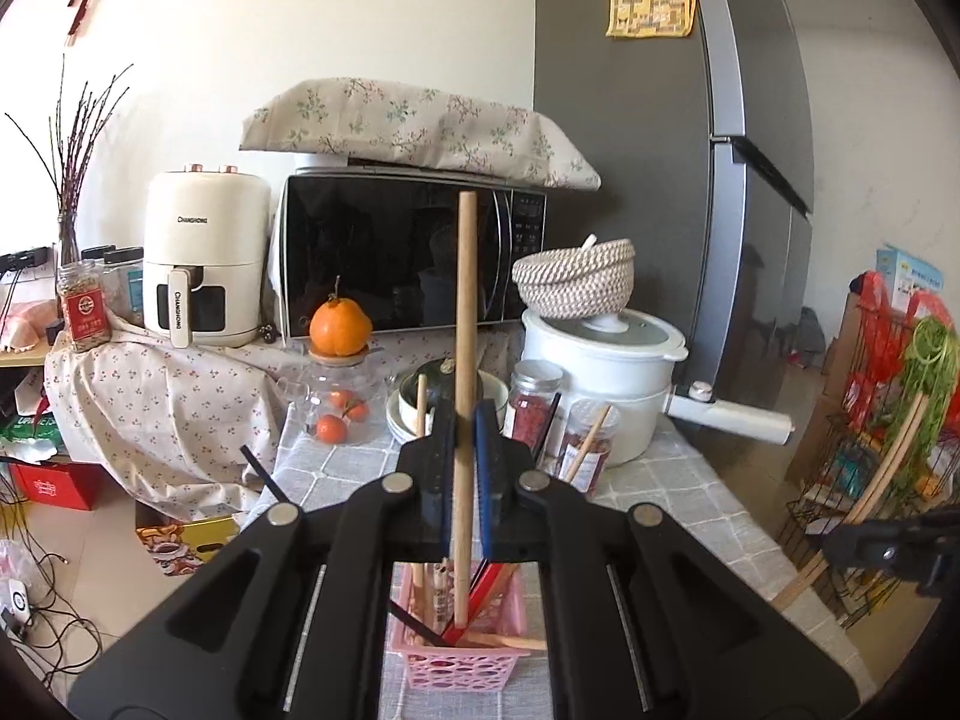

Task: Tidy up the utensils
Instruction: 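Drop the wooden chopstick into the pink holder with the left tool while the right tool holds its chopstick, then lower the wooden chopstick into the pink holder and open the right tool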

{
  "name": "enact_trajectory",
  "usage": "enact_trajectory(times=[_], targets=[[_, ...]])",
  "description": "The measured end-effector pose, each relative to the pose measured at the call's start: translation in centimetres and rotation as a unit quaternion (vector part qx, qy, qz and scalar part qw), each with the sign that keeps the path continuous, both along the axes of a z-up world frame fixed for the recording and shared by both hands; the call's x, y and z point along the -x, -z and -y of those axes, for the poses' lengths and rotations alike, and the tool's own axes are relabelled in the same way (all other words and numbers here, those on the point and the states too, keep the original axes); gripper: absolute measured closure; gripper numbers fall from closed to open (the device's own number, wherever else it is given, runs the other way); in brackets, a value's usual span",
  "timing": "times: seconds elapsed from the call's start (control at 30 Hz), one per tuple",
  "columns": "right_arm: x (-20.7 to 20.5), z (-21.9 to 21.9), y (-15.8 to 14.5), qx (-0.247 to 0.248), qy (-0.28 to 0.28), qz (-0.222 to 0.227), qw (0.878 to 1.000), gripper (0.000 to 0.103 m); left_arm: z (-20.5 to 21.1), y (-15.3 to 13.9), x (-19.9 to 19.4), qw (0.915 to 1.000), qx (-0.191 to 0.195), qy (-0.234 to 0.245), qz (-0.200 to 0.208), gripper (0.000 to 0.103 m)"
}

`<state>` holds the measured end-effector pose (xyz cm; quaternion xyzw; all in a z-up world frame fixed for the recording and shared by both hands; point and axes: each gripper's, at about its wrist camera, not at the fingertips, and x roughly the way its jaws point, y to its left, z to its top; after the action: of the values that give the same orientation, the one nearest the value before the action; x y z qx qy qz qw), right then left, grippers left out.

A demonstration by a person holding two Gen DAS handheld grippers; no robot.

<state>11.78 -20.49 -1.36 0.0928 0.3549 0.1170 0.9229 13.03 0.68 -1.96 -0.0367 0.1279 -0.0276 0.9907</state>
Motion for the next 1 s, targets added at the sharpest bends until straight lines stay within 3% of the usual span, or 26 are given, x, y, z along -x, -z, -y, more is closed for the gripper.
enact_trajectory(times=[0.2, 0.47, 0.6, 0.83, 1.0], targets=[[-0.2, -0.2, 0.2, -0.002, -0.001, -0.004, 1.000, 0.098, 0.3, 1.1, -1.2, 0.9992, -0.001, 0.008, -0.040, 0.096], [-0.1, -0.3, 0.2, -0.004, -0.003, 0.004, 1.000, 0.098, -0.5, 2.5, -2.5, 0.9946, 0.028, 0.011, -0.100, 0.095], [-0.1, -0.5, -0.2, -0.009, -0.004, 0.011, 1.000, 0.098, -0.6, 1.9, -2.1, 0.9938, 0.021, 0.010, -0.108, 0.073], [-0.3, -1.1, -2.4, -0.025, -0.006, 0.049, 0.998, 0.098, -1.4, -0.1, 0.5, 0.9921, 0.016, 0.015, -0.124, 0.059], [-1.4, -1.8, -3.6, -0.047, -0.019, 0.081, 0.995, 0.098, -1.9, -0.4, 2.8, 0.9881, -0.025, 0.013, -0.151, 0.057]])
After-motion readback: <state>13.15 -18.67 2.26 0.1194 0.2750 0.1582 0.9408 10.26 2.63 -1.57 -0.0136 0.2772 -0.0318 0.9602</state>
